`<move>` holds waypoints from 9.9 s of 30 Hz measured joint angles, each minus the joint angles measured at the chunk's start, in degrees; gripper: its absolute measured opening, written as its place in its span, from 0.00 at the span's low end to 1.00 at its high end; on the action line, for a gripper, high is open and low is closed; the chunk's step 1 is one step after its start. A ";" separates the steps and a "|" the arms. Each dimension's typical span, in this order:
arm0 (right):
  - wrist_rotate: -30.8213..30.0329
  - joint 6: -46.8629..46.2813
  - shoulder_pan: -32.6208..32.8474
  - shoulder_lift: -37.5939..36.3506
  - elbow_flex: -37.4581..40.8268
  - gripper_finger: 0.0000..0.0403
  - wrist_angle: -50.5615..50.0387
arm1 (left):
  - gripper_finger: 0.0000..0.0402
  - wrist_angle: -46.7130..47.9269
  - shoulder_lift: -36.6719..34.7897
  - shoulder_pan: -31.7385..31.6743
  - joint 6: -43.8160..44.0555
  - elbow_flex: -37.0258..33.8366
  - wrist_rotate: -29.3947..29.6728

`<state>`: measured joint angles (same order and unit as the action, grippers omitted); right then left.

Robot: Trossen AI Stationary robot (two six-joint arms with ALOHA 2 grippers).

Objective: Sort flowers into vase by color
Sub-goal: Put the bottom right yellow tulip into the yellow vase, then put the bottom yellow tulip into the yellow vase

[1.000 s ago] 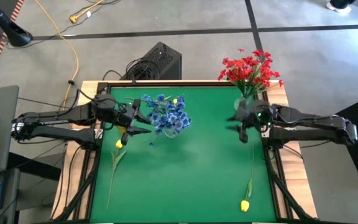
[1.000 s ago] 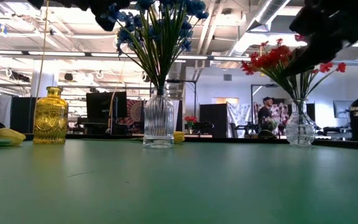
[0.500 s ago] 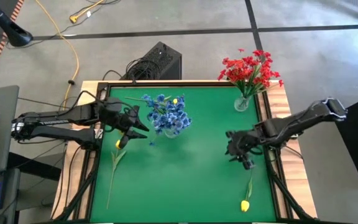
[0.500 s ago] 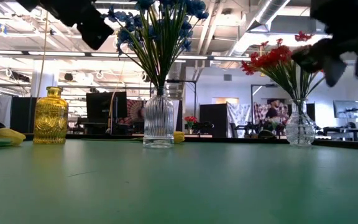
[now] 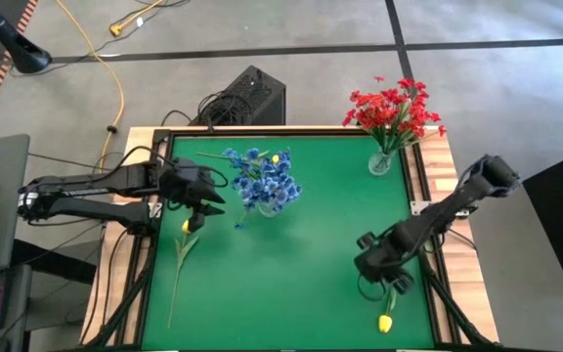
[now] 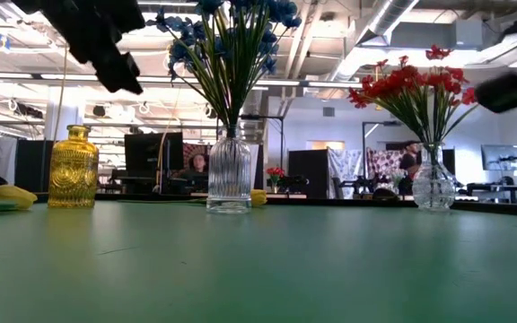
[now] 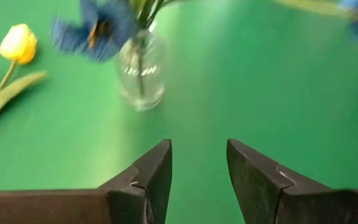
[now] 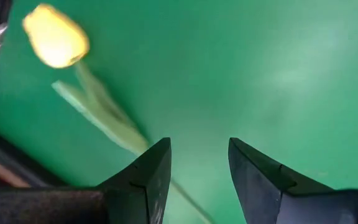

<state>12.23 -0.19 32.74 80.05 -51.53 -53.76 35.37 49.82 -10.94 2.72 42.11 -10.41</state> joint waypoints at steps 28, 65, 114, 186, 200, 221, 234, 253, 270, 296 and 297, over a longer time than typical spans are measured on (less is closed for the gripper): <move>-2.74 2.16 15.22 16.37 -0.07 0.21 2.84 | 0.35 -0.59 0.07 0.00 -3.52 -0.02 0.52; 20.15 -10.69 -29.33 8.28 -13.50 0.08 103.50 | 0.35 -23.11 -12.78 2.69 -10.47 1.14 -16.00; 17.78 -14.30 -53.96 27.14 -51.17 0.08 78.57 | 0.35 -20.48 11.19 -27.84 -6.45 28.68 -31.50; 23.80 6.75 -53.19 13.64 -51.15 0.68 25.92 | 0.00 -19.47 -38.64 -31.67 2.40 -12.77 -13.57; 23.71 6.73 -52.38 13.66 -51.15 0.68 25.86 | 0.00 -14.03 -40.91 -31.67 -1.44 -13.29 -3.77; 23.65 8.23 -52.38 13.68 -51.15 0.68 23.74 | 0.00 -19.64 -41.68 -31.65 1.08 -19.17 -0.68; 23.65 9.58 -52.23 13.70 -51.12 0.68 20.65 | 0.00 -15.73 -48.87 -31.47 4.33 -21.70 1.28; 23.67 9.29 -51.38 13.70 -51.12 0.68 20.74 | 0.06 -13.03 -47.95 -31.50 16.65 -21.70 -0.21; 23.67 9.20 -51.11 13.70 -51.12 0.68 20.72 | 0.29 -4.97 -47.95 -31.50 14.37 -15.02 -3.91; 23.41 9.68 -51.34 13.70 -51.12 0.68 20.75 | 0.29 17.75 -33.97 -24.87 16.78 -6.09 -28.46; 23.41 9.68 -51.48 13.70 -51.12 0.68 20.76 | 0.29 18.50 -33.64 -24.08 17.45 -5.51 -27.82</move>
<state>35.64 9.50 -18.74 93.76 -102.65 -32.99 53.87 16.18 -35.02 20.17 36.60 -38.23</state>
